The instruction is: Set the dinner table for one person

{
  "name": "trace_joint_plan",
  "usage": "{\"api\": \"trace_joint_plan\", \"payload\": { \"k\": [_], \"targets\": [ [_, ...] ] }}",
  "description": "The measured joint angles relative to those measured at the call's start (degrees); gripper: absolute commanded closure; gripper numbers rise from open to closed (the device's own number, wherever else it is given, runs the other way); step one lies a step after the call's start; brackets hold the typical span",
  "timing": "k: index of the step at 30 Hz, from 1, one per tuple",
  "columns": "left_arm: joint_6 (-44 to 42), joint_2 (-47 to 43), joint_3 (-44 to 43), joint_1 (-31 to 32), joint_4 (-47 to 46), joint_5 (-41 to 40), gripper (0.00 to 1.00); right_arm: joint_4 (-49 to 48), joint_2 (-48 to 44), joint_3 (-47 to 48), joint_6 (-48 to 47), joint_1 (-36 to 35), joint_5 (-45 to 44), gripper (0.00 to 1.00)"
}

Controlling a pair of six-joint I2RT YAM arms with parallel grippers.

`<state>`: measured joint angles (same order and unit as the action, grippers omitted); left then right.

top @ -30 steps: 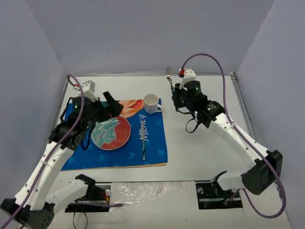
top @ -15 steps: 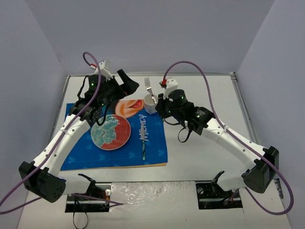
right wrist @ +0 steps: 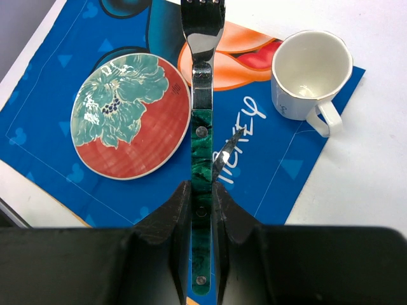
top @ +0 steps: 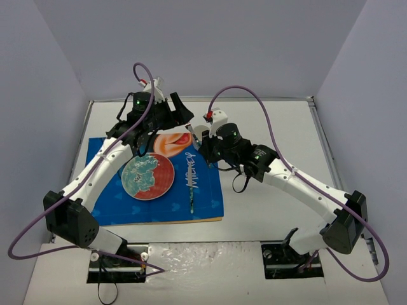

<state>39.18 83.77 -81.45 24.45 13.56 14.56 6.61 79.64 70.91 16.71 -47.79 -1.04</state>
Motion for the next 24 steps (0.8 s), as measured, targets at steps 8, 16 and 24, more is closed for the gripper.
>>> {"api": "trace_joint_plan", "payload": {
  "k": [8, 16, 24],
  "targets": [
    [-1.3, 0.0, 0.0, 0.0, -0.4, 3.1, 0.38, -0.2, 0.0, 0.0, 0.5, -0.3, 0.1, 1.0],
    [-0.7, 0.0, 0.0, 0.1, 2.3, 2.3, 0.34, -0.5, 0.0, 0.0, 1.2, -1.1, -0.8, 1.0],
    [0.0, -0.5, 0.3, 0.2, 3.1, 1.1, 0.48, -1.2, 0.7, 0.0, 1.3, -1.8, -1.3, 1.0]
  ]
}}
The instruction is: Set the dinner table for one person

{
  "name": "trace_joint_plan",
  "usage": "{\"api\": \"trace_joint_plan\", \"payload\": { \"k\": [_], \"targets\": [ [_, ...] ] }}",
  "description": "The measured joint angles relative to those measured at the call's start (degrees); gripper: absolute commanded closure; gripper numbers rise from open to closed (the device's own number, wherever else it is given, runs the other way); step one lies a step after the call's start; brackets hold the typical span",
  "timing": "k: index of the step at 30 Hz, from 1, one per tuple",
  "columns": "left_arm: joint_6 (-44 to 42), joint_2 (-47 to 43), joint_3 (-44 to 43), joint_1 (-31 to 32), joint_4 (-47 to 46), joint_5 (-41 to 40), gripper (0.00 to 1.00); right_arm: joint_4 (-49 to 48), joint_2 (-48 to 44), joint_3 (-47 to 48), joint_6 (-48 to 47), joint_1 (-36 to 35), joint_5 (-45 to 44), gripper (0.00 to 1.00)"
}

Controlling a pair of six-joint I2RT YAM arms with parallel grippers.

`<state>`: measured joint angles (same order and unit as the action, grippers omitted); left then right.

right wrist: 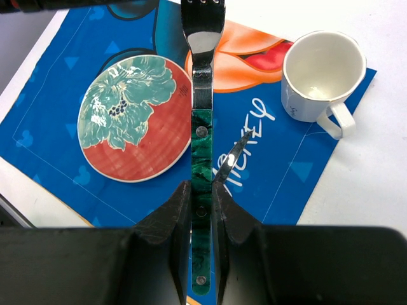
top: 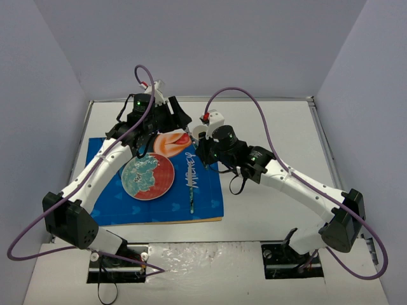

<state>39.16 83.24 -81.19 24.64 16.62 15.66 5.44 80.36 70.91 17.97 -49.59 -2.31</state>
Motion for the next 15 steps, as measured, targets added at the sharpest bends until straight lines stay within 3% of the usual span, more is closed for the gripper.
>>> {"api": "trace_joint_plan", "payload": {
  "k": [9, 15],
  "targets": [
    [-0.7, 0.0, 0.0, 0.0, -0.3, -0.3, 0.7, -0.1, 1.0, 0.0, 0.0, -1.5, -0.5, 1.0],
    [-1.9, -0.1, 0.9, -0.2, -1.5, -0.3, 0.98, 0.0, 1.0, 0.0, 0.0, -1.9, -1.4, 1.0]
  ]
}}
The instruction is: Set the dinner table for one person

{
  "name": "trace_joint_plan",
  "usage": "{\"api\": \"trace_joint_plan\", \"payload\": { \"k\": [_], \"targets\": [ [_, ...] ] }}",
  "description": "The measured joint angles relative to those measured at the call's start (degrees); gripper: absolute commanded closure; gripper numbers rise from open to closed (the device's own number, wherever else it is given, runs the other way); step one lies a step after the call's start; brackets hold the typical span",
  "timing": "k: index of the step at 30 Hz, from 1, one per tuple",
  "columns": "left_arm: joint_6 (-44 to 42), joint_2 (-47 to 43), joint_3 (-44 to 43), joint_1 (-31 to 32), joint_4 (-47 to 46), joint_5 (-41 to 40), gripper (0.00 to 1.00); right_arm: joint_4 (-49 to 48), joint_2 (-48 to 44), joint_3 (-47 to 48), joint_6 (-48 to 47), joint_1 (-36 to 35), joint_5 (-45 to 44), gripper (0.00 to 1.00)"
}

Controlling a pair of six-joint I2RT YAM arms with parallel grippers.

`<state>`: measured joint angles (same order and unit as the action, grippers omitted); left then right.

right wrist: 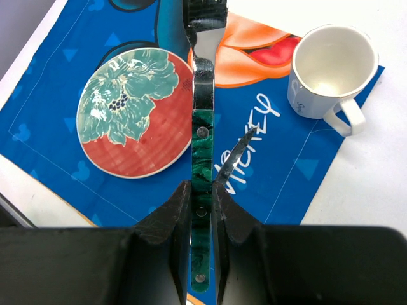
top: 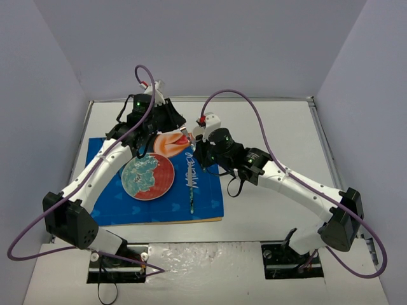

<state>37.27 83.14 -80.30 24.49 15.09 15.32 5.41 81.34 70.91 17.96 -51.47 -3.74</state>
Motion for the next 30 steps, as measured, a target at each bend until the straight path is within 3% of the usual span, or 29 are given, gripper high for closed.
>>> {"api": "trace_joint_plan", "payload": {
  "k": [3, 5, 13, 17, 24, 30],
  "targets": [
    [-1.0, -0.5, 1.9, -0.6, -1.2, 0.5, 1.0, 0.2, 0.0, 0.0, 0.0, 0.0, -0.2, 1.0],
    [-1.2, -1.2, 3.4, -1.4, -2.0, 1.6, 1.0, 0.2, 0.1, 0.0, 0.0, -0.1, -0.2, 0.92],
    [-2.2, -6.0, 10.1, -7.1, -6.0, 7.6, 1.0, -0.6, 0.1, 0.0, 0.2, -0.7, -0.1, 0.22],
    [-5.2, -7.9, 12.1, -10.9, -6.2, 10.9, 1.0, -1.0, 0.1, -0.2, 0.8, -0.7, -0.1, 0.15],
    [-14.5, -9.7, 12.8, -18.5, -4.8, 19.2, 1.0, -1.9, -0.6, -3.4, 4.1, -0.8, -0.6, 0.13],
    [-24.5, -11.9, 16.5, -24.9, -4.0, 27.3, 1.0, 0.4, -6.9, -6.8, 4.4, -0.6, -1.7, 0.11]
  ]
}}
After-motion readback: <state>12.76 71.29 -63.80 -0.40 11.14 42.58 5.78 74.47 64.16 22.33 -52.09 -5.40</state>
